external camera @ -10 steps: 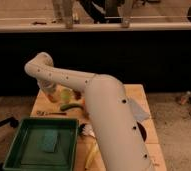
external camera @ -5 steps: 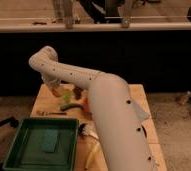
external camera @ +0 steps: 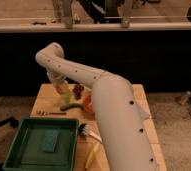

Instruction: Place apple in plastic cup

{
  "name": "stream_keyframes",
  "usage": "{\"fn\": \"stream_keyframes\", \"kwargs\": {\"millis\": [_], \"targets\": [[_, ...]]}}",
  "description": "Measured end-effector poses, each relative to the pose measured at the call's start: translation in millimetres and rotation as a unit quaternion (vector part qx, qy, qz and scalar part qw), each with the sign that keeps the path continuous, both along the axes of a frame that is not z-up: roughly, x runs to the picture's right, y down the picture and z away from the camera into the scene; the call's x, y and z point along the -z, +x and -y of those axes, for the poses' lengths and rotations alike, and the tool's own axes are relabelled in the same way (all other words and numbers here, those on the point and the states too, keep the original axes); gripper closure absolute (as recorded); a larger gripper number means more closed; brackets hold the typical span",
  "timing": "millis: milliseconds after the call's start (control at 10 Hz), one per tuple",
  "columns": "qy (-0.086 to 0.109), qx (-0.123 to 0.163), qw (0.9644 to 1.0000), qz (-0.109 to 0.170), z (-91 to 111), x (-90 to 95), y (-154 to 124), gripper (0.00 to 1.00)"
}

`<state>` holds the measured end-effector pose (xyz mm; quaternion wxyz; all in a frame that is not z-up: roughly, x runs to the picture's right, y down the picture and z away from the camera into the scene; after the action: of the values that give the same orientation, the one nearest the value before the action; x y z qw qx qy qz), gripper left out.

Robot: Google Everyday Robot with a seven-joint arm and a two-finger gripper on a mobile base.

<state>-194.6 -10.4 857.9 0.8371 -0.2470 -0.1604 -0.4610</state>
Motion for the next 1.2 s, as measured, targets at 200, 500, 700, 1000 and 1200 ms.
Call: {"fn": "stream_keyframes", "kwargs": {"millis": [200,500,700,1000,1200], "targets": [[-0.009,-0.002,1.0000,0.001,-6.7,-9.5,1.5,1.00],[-0.019,0.000,0.9998,0.005,-15.5,-19.7,-5.1,1.00],[-0.022,0.005,0.9997,0.006,-16.4,-21.9,-8.1,1.00],[-0.020,0.013,0.9997,0.005,-11.4,-22.3,-10.9,1.00],[-0.022,0.019,0.9996,0.004,-11.6,-25.6,-11.2,1.00]]}}
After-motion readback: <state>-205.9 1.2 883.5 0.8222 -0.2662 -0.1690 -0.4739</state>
